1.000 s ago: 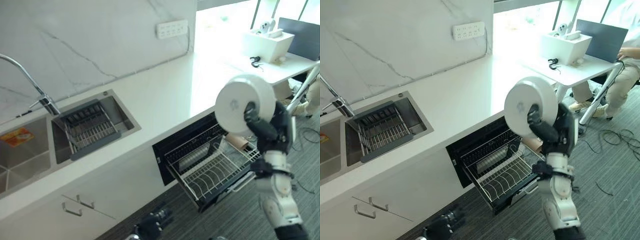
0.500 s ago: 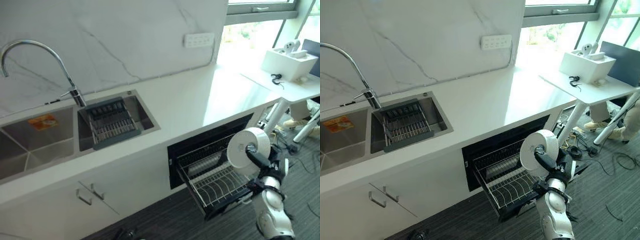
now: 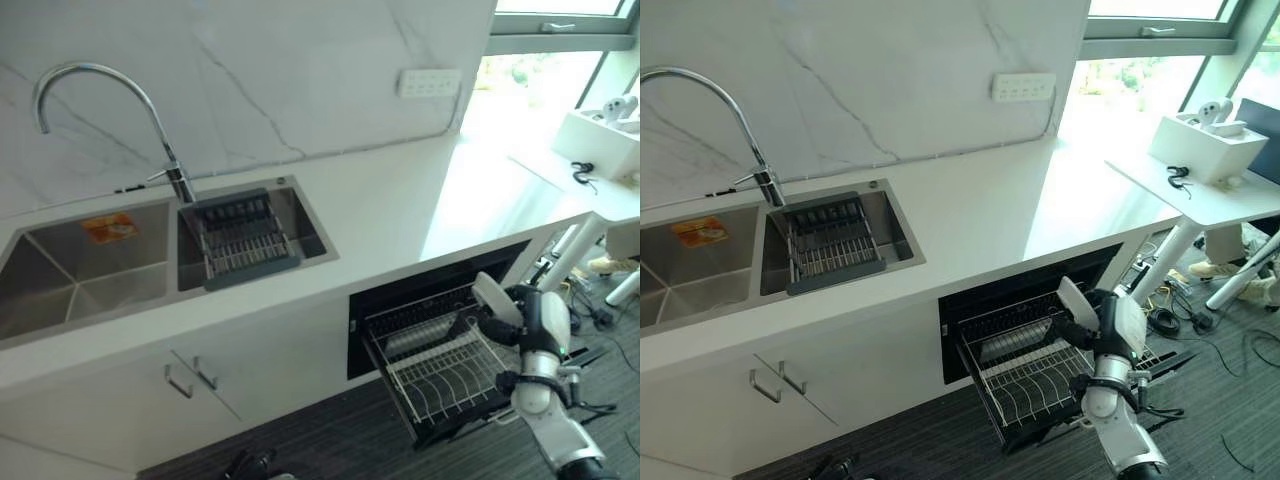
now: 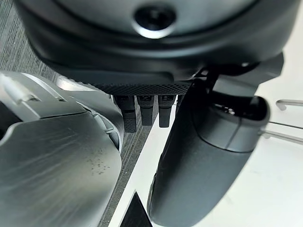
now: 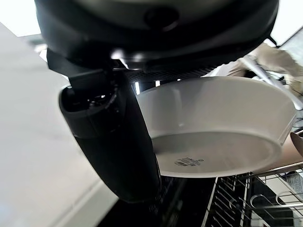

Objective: Place the dishes in the dishwasher.

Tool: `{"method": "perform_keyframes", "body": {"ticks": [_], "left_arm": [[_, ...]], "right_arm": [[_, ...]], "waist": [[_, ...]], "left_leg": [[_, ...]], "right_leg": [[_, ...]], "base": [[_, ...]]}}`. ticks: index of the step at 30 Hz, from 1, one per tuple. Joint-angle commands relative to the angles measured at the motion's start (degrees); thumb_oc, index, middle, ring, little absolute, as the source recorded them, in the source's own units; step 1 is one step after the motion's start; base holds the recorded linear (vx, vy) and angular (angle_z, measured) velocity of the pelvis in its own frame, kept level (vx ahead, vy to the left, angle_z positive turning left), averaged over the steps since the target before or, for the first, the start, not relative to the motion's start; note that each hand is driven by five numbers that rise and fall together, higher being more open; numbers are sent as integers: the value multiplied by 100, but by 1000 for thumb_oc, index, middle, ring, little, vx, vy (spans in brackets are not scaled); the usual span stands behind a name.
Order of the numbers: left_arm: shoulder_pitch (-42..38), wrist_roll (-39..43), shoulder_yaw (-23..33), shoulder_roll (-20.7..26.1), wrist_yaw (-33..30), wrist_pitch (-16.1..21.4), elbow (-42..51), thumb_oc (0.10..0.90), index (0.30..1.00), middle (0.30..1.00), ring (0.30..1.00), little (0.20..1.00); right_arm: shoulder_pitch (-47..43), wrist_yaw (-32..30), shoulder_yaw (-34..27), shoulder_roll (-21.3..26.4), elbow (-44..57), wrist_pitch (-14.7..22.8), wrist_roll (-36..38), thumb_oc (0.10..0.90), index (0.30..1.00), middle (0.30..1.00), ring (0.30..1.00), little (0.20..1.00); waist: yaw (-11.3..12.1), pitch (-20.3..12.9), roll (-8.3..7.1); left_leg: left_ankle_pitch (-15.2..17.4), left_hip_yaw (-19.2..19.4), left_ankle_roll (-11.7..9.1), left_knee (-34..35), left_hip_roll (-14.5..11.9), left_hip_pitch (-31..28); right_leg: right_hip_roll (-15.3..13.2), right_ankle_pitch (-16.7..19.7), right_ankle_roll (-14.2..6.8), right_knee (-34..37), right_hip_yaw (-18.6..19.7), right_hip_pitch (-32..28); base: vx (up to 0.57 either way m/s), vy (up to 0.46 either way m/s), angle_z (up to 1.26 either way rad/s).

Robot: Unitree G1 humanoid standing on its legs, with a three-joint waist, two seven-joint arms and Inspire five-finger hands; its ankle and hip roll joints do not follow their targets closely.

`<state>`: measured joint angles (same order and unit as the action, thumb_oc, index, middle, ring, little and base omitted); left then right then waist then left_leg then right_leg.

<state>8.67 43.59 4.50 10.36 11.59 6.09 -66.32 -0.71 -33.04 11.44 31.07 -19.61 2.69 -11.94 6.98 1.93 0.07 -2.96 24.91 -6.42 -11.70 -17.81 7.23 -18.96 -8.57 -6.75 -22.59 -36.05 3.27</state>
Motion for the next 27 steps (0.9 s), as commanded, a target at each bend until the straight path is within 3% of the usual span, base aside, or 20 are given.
{"method": "perform_keyframes", "body": {"ticks": [1,8,9,14,16,20,27], "left_arm": [[37,-333,-323,23,-15,-126,-43,800,900,900,900,900],[4,-422,-459,148,-46,-166,-57,800,900,900,900,900],[-28,-416,-502,196,-50,-175,-67,800,900,900,900,900],[-23,-494,-712,408,-46,-91,-34,800,900,900,900,900],[-25,-513,-766,520,-26,-27,-88,800,900,900,900,900],[-78,-475,-821,661,131,45,-75,800,900,900,900,900],[-275,-42,-937,569,357,95,-52,800,900,900,900,900]], "right_arm": [[-1040,-466,-218,297,-65,388,-587,400,300,300,300,300],[-1428,-627,487,226,-1111,185,-799,400,300,300,300,300],[-1538,-599,640,166,-1399,102,-442,400,300,300,300,300],[-1998,-771,1014,-87,-2652,-66,-173,400,300,300,300,300],[-2219,-714,1046,-158,-3192,-168,250,400,300,300,300,300],[-2570,-739,1038,-172,-3877,-208,404,400,300,300,300,300],[-3598,-603,1116,389,-4628,-649,537,400,300,300,300,300]], "waist": [[111,35,-75],[312,25,-64],[378,30,-51],[663,94,57],[793,135,156],[966,243,337],[1104,599,842]], "left_leg": [[982,-2,-95,-549,197,-24],[1018,-130,-58,-549,296,-5],[1028,-164,-43,-549,330,4],[1045,-305,12,-549,508,61],[1025,-371,32,-549,591,139],[990,-475,69,-549,719,300],[724,-603,30,-549,889,986]], "right_leg": [[198,-160,-160,540,221,-446],[165,-167,-146,540,99,-532],[147,-160,-144,540,48,-560],[73,-131,-153,540,-168,-668],[30,-114,-159,540,-291,-689],[-84,-60,-133,540,-493,-685],[-340,90,-106,540,-585,-162]], "base": [[17,9,13],[19,15,14],[50,10,27],[39,-9,26],[5,-12,24],[-34,8,32],[-212,74,25]]}}
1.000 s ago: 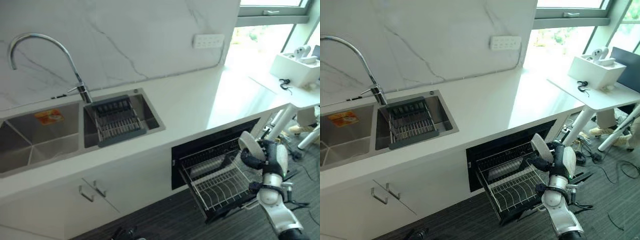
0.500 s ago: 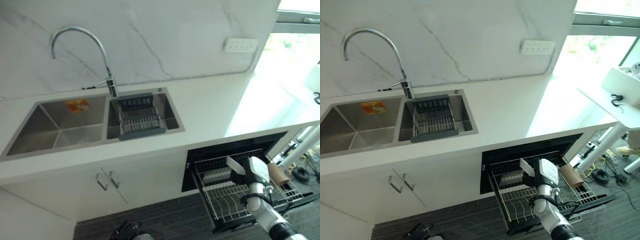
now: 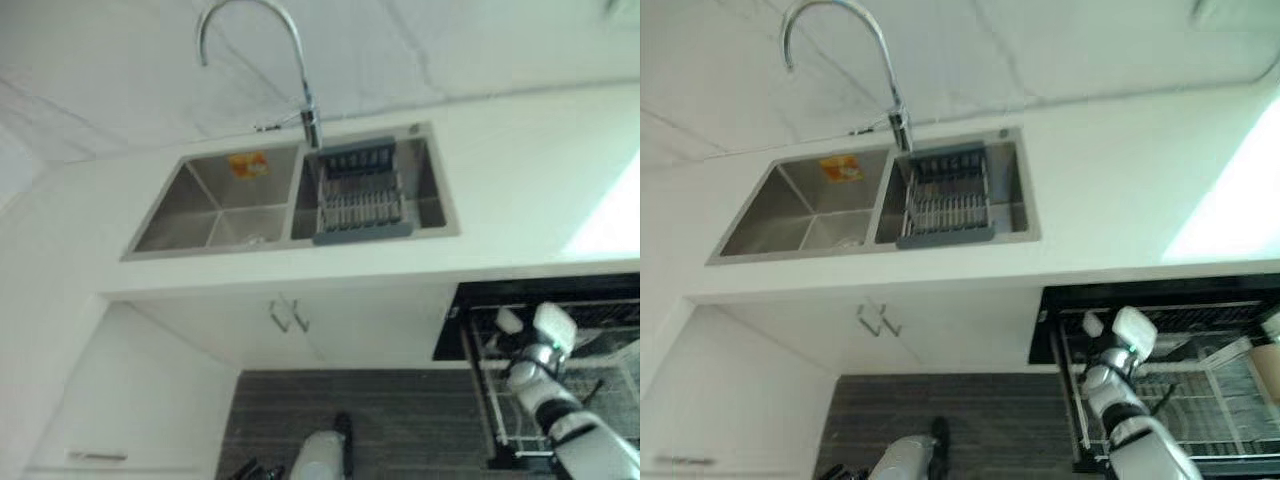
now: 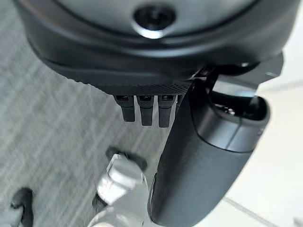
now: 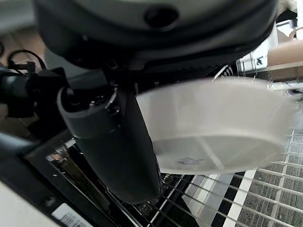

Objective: Place the dishes in the dishwasher.

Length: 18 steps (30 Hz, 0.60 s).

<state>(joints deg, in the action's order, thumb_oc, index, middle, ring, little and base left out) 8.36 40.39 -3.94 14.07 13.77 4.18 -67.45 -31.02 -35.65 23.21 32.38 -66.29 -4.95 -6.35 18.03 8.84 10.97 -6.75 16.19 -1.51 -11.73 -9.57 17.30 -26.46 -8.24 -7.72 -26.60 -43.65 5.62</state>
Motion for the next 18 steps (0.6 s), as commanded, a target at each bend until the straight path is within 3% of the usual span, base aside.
{"method": "perform_keyframes", "body": {"ticks": [1,6,7,9,10,15,18], "left_arm": [[-207,259,-46,137,169,355,-14,800,900,900,900,900],[-42,266,120,148,249,283,89,800,900,900,900,900],[-18,211,149,140,263,278,117,800,900,900,900,900],[-7,186,146,135,274,278,147,800,900,900,900,900],[4,189,133,142,262,257,189,800,900,900,900,900],[-38,180,27,172,271,170,297,800,900,900,900,900],[-33,127,5,186,281,155,289,800,900,900,900,900]], "right_arm": [[-574,-329,-38,257,-45,36,-47,400,300,300,300,300],[-308,-208,-71,182,-147,-157,47,400,300,300,300,300],[-221,-136,-83,160,-214,-165,45,435,352,352,352,352],[-147,-46,-81,137,-266,-222,157,616,625,625,625,625],[-95,9,-98,128,-284,-234,183,800,900,900,900,900],[-4,268,-245,129,-450,-353,505,800,900,900,900,900],[95,374,-452,137,-472,-314,1142,800,900,900,900,900]], "waist": [[19,-78,-196],[87,-70,-183],[99,-80,-213],[103,-92,-253],[104,-100,-274],[50,-129,-405],[-1,-130,-472]], "left_leg": [[1060,294,-473,-546,62,-1],[1000,418,-502,-546,-22,-19],[982,449,-512,-546,-60,-17],[971,479,-525,-546,-103,-25],[963,492,-532,-546,-122,-31],[946,609,-570,-546,-257,-110],[962,671,-569,-546,-307,-193]], "right_leg": [[408,53,-10,941,171,-412],[430,21,-12,941,88,-567],[453,2,-12,941,75,-604],[483,-28,-13,941,62,-657],[500,-44,-17,941,65,-689],[603,-131,-27,941,116,-805],[648,-155,-26,941,154,-847]], "base": [[-44,67,7],[5,14,5],[0,0,0],[0,0,0],[21,-24,-3],[15,-26,-11],[10,-22,-6]]}}
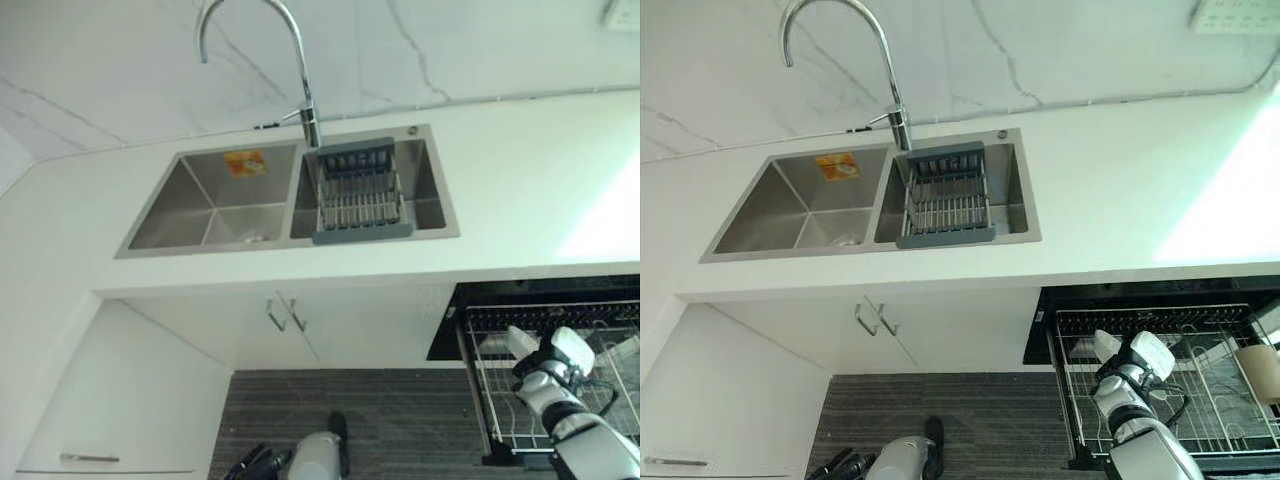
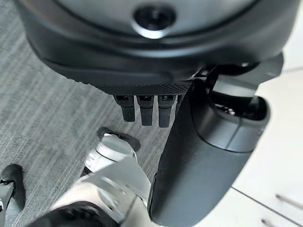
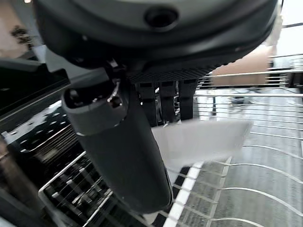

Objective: Place the dishes in the dishwasher.

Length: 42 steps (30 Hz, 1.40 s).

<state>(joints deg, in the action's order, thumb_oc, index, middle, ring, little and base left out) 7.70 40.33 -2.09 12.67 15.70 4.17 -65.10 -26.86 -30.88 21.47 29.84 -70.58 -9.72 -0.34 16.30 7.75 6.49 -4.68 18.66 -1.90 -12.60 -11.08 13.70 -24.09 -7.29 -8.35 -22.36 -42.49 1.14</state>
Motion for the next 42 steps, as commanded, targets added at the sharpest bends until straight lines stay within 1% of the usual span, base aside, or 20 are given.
{"method": "perform_keyframes", "body": {"ticks": [1,3,5,7,9,10,12,15,20,23,25,27,29,31,32,33,35,39,41,42], "left_arm": [[32,131,-184,327,81,151,59,800,900,900,900,900],[20,103,-210,332,72,121,39,800,900,900,900,900],[1,94,-224,326,82,130,-19,800,900,900,900,900],[-24,72,-254,316,59,118,-69,800,900,900,900,900],[-47,22,-280,309,32,91,-94,800,900,900,900,900],[-50,15,-301,297,36,119,-148,800,900,900,900,900],[-44,14,-330,288,50,165,-196,800,900,900,900,900],[-41,32,-324,278,57,215,-279,800,900,900,900,900],[-77,88,-317,258,-13,224,-252,800,900,900,900,900],[-63,138,-283,275,-70,172,-195,800,900,900,900,900],[-17,162,-250,273,-103,179,-175,800,900,900,900,900],[36,168,-147,263,-141,185,-177,800,900,900,900,900],[76,165,-78,255,-166,185,-168,800,900,900,900,900],[93,208,-13,250,-214,176,-151,800,900,900,900,900],[100,224,32,251,-220,175,-146,800,900,900,900,900],[118,261,78,243,-208,208,-182,800,900,900,900,900],[129,272,146,218,-211,232,-195,800,900,900,900,900],[186,298,256,222,-141,292,-291,800,900,900,900,900],[181,315,257,236,-107,320,-345,800,900,900,900,900],[166,352,268,237,-122,326,-381,800,900,900,900,900]], "right_arm": [[-314,-90,-305,387,-39,174,593,800,900,900,900,900],[-283,-20,-520,381,-10,262,1051,800,900,900,900,900],[-288,30,-733,376,33,469,1650,800,900,900,900,900],[-238,306,-1026,304,99,570,2204,800,900,900,900,900],[-235,795,-1286,286,144,673,2908,800,900,900,900,900],[-260,1293,-1453,274,200,766,3434,800,900,900,900,900],[-303,1738,-1552,244,334,861,3769,800,900,900,900,900],[-327,2065,-1582,248,486,1053,3821,800,900,900,900,900],[-387,2215,-1695,211,1101,1223,4050,800,900,900,900,900],[-359,2351,-1769,229,1628,1203,4068,800,900,900,900,900],[-312,2377,-1781,271,2024,1103,4025,800,900,900,900,900],[-260,2415,-1831,334,2641,991,4184,800,900,900,900,900],[-159,2476,-1976,385,3005,1045,4313,800,900,900,900,900],[6,2770,-2281,430,3444,1033,4648,800,900,900,900,900],[114,2960,-2416,445,3635,1102,4803,800,900,900,900,900],[294,3117,-2667,450,3903,1157,5140,800,900,900,900,900],[541,3389,-2972,412,4168,1204,5453,800,900,900,900,900],[1145,3635,-3803,422,4495,1379,5856,800,900,900,900,900],[1263,3617,-4013,437,4492,1451,5975,800,900,900,900,900],[1371,3550,-4253,464,4415,1516,6195,800,900,900,900,900]], "waist": [[165,-21,-30],[115,-30,-76],[72,-35,-108],[12,-37,-144],[-49,-43,-180],[-92,-56,-209],[-156,-67,-242],[-250,-96,-283],[-399,-92,-341],[-491,-91,-377],[-544,-81,-411],[-638,-62,-470],[-705,-56,-514],[-798,-48,-570],[-839,-42,-593],[-904,-50,-624],[-976,-54,-657],[-1161,-101,-734],[-1187,-115,-753],[-1256,-135,-776]], "left_leg": [[756,434,-529,-458,-163,156],[782,484,-526,-458,-204,76],[809,507,-521,-458,-220,11],[851,539,-513,-458,-238,-69],[882,556,-507,-458,-255,-150],[907,573,-510,-458,-270,-222],[933,603,-520,-458,-293,-294],[952,650,-535,-458,-322,-377],[980,696,-563,-458,-361,-484],[998,696,-572,-458,-371,-527],[1002,714,-579,-458,-389,-552],[1001,743,-594,-458,-421,-591],[1001,758,-606,-458,-448,-613],[1005,771,-615,-458,-491,-637],[1008,776,-618,-458,-509,-644],[1012,797,-626,-458,-538,-661],[1021,826,-634,-458,-570,-680],[1056,909,-648,-458,-638,-756],[1063,931,-659,-458,-659,-768],[1071,949,-672,-458,-679,-788]], "right_leg": [[416,-254,37,517,42,-405],[445,-279,42,517,73,-439],[464,-287,48,517,102,-451],[479,-302,51,517,151,-455],[500,-317,69,517,184,-461],[521,-336,91,517,215,-468],[548,-354,124,517,259,-451],[576,-357,143,517,319,-423],[633,-365,167,517,432,-390],[672,-369,172,517,504,-367],[691,-370,177,517,540,-354],[728,-372,186,517,600,-338],[756,-378,188,517,650,-325],[791,-385,192,517,720,-304],[800,-384,185,517,750,-289],[811,-383,177,517,788,-272],[819,-378,163,517,824,-251],[857,-369,141,517,921,-206],[872,-367,135,517,952,-188],[894,-362,126,517,997,-167]], "base": [[20,-30,-9],[21,-26,-18],[20,-25,-15],[27,-19,-10],[43,-23,-21],[44,-20,-22],[36,-16,-13],[31,-11,-14],[8,-14,-15],[4,-7,-6],[-8,-9,-11],[-9,-14,-6],[-5,-18,-10],[-11,-25,-15],[-18,-23,-13],[-17,-20,-14],[-14,-18,-7],[-10,-29,-14],[-3,-36,-10],[7,-45,-20]]}}
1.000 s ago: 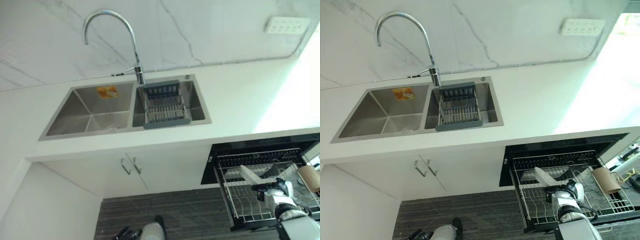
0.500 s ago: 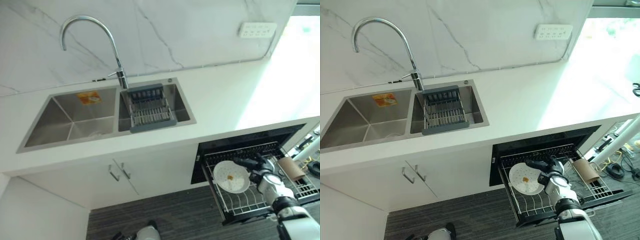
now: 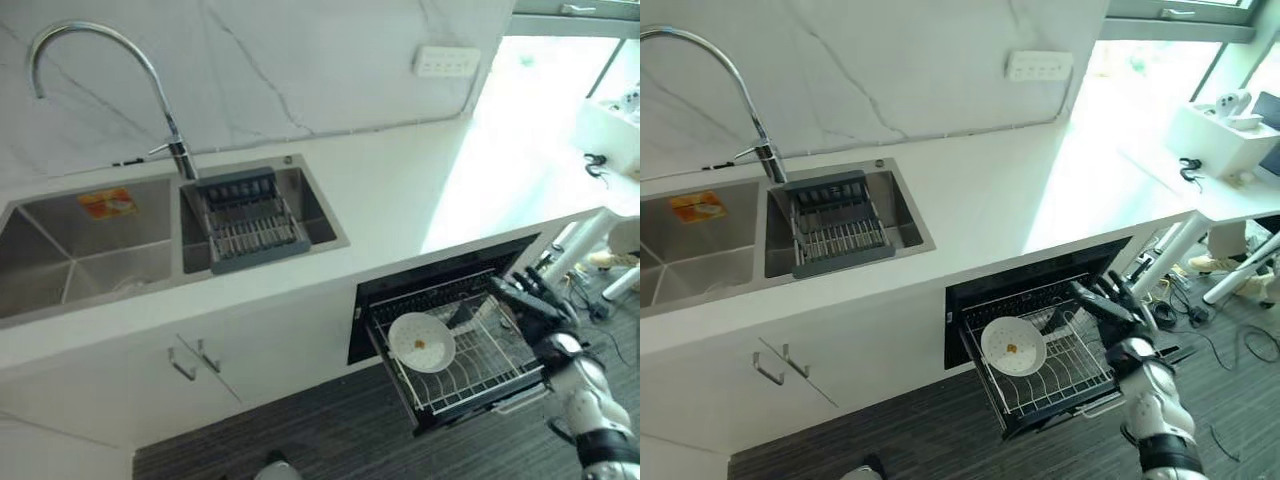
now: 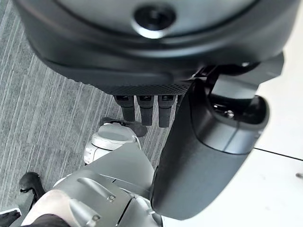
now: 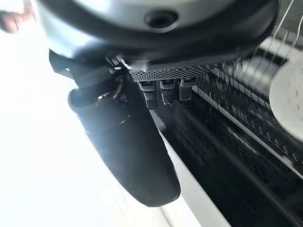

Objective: Place the dishes in the dishwasher.

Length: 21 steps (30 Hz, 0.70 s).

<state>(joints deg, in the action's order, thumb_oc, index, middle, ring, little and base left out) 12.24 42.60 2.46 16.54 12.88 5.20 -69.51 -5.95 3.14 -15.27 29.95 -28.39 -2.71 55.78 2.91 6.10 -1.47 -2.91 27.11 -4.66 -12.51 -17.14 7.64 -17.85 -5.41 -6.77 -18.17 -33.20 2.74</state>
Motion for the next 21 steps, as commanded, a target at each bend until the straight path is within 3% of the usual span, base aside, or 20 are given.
{"method": "perform_keyframes", "body": {"ticks": [1,5,8,10,13,14,15,21], "left_arm": [[-306,166,-177,-145,146,211,45,800,900,900,900,900],[-406,302,-178,-115,144,212,-34,800,900,900,900,900],[-509,396,-251,-101,127,236,-85,800,900,900,900,900],[-570,365,-262,-94,105,227,-115,800,900,900,900,900],[-602,305,-235,-85,82,242,-149,800,900,900,900,900],[-620,252,-177,-86,108,279,-225,800,900,900,900,900],[-653,187,-133,-87,150,319,-314,800,900,900,900,900],[-777,48,-23,-129,186,353,-538,800,900,900,900,900]], "right_arm": [[-630,29,-800,461,100,877,775,800,900,900,900,900],[-399,-631,-1298,441,-395,1112,1401,800,900,900,900,900],[-305,-915,-1593,301,-972,1043,2955,800,900,900,900,900],[-231,-986,-1643,165,-1340,891,3473,800,900,900,900,900],[-155,-1330,-1644,9,-1883,1016,3640,800,900,900,900,900],[-138,-1397,-1732,-49,-2361,966,3890,685,728,728,728,728],[-144,-1337,-1775,-84,-2869,820,4153,400,300,300,300,300],[-264,-1343,-1634,-142,-4019,608,3880,400,300,300,300,300]], "waist": [[24,16,11],[-96,2,-3],[-121,12,13],[-109,16,32],[-74,10,64],[-40,-13,89],[17,-35,119],[204,-100,223]], "left_leg": [[906,125,-407,-468,-87,-204],[921,191,-442,-468,-125,-247],[930,207,-462,-468,-129,-248],[935,206,-468,-468,-122,-247],[921,203,-476,-468,-113,-240],[912,201,-486,-468,-113,-236],[915,190,-489,-468,-101,-233],[904,127,-489,-468,-42,-191]], "right_leg": [[286,-547,-38,98,104,-308],[308,-515,-67,98,181,-250],[305,-487,-88,98,198,-224],[293,-470,-94,98,187,-223],[278,-457,-94,98,156,-235],[264,-453,-97,98,127,-249],[252,-458,-97,98,96,-273],[206,-487,-83,98,-41,-357]], "base": [[10,-50,-22],[-1,-44,-21],[-8,-47,-8],[-10,-37,-3],[-4,-10,0],[0,0,0],[10,-11,6],[10,12,14]]}}
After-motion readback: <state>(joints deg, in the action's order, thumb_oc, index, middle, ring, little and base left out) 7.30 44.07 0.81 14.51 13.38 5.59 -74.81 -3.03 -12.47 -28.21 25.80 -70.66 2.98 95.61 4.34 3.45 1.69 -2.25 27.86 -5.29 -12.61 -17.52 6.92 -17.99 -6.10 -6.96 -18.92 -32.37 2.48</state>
